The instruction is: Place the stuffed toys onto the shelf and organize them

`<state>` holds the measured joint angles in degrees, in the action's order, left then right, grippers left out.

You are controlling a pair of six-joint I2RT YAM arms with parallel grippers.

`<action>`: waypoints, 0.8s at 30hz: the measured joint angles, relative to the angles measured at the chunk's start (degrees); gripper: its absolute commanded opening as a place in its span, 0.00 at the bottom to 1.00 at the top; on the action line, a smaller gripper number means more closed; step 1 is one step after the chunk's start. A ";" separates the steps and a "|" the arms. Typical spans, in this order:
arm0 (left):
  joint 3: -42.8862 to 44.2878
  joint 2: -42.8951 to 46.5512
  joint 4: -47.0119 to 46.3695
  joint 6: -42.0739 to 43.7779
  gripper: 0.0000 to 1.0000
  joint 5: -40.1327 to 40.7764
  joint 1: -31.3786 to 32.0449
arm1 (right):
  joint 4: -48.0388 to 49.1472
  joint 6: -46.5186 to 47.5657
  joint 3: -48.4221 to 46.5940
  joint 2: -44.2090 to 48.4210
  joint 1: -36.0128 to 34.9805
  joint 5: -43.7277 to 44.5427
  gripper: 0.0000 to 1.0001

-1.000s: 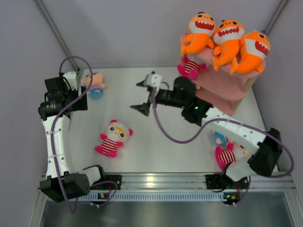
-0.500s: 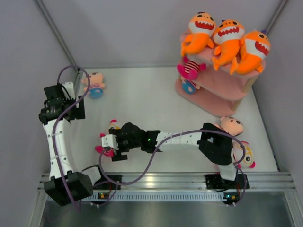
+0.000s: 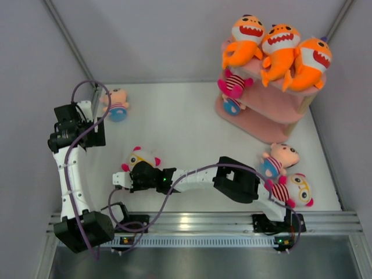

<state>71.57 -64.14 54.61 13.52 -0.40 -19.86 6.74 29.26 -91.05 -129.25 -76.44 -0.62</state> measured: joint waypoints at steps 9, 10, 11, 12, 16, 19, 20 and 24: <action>1.01 -0.15 0.02 0.04 0.88 -0.39 0.00 | -5.07 -0.13 7.89 9.14 1.88 1.77 0.00; 1.25 -0.15 0.00 0.04 0.88 -0.55 0.00 | -7.50 0.57 9.33 11.72 2.89 0.81 0.00; 1.44 -0.15 -0.04 0.04 0.88 -0.87 0.00 | -10.75 1.64 10.58 15.15 4.39 -0.52 0.00; 1.51 -0.15 -0.11 0.02 0.88 -1.33 0.00 | -13.70 2.64 11.15 18.40 6.03 -1.64 0.00; 1.51 -0.35 -0.09 -0.02 0.88 -2.91 0.00 | -25.14 7.96 11.10 32.92 13.99 -4.81 0.00; 1.51 -0.92 -0.09 0.00 0.87 -4.02 0.00 | -34.07 9.84 8.57 42.34 19.30 -4.66 0.00; 1.51 -1.18 -0.09 0.02 0.87 -4.42 0.00 | -36.87 10.10 7.48 44.19 20.39 -4.39 0.00; 1.55 -2.62 -0.07 0.17 0.87 -5.79 0.00 | -49.46 10.14 3.82 48.39 24.63 -1.05 0.00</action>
<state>73.12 -66.76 54.54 13.69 -6.20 -19.86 -42.72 39.40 -87.22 -80.86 -51.81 -1.67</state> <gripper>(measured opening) 0.871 0.081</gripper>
